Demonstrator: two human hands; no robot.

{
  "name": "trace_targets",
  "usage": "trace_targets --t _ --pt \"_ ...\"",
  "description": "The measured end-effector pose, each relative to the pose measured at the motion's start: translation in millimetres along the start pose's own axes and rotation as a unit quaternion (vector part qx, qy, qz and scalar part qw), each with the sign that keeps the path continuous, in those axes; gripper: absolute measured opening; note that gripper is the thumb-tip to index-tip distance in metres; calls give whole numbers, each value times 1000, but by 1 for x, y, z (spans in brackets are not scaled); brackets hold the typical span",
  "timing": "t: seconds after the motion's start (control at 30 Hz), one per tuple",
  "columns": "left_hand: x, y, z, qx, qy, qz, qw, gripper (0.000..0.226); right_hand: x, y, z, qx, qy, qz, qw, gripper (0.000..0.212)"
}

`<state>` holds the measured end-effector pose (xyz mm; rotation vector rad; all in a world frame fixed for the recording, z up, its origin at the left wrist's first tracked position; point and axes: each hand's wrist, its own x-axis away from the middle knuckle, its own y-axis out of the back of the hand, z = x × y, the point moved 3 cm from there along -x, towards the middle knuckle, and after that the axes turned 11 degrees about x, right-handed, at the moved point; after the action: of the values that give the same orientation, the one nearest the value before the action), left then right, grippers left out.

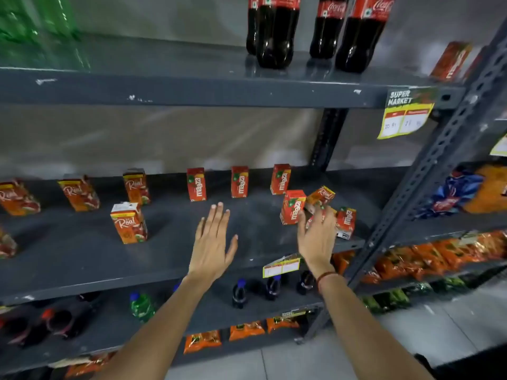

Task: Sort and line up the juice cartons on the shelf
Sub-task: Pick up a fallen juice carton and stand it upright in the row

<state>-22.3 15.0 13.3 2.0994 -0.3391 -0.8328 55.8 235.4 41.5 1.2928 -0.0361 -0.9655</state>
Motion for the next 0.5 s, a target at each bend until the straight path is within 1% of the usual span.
trace_targets --t 0.03,0.13,0.2,0.27,0.37,0.5 --pt "-1 -7 4 -6 10 29 1000 63 -8 -4 -7 10 -24 12 1000 44" --pt "-2 -22 13 -22 25 101 994 71 -30 -13 -21 23 -113 109 987 48" --pt "1 -33 18 -25 23 144 989 76 -36 -22 -24 31 -151 143 978 52" --pt "5 -39 22 -27 24 171 985 85 -41 -28 -25 14 -197 160 967 52" --pt "8 -43 25 -32 22 160 986 98 -49 -37 -29 -29 -280 186 941 51" --pt "11 -43 27 -53 14 166 985 97 -53 -46 -34 -86 -315 222 919 39"
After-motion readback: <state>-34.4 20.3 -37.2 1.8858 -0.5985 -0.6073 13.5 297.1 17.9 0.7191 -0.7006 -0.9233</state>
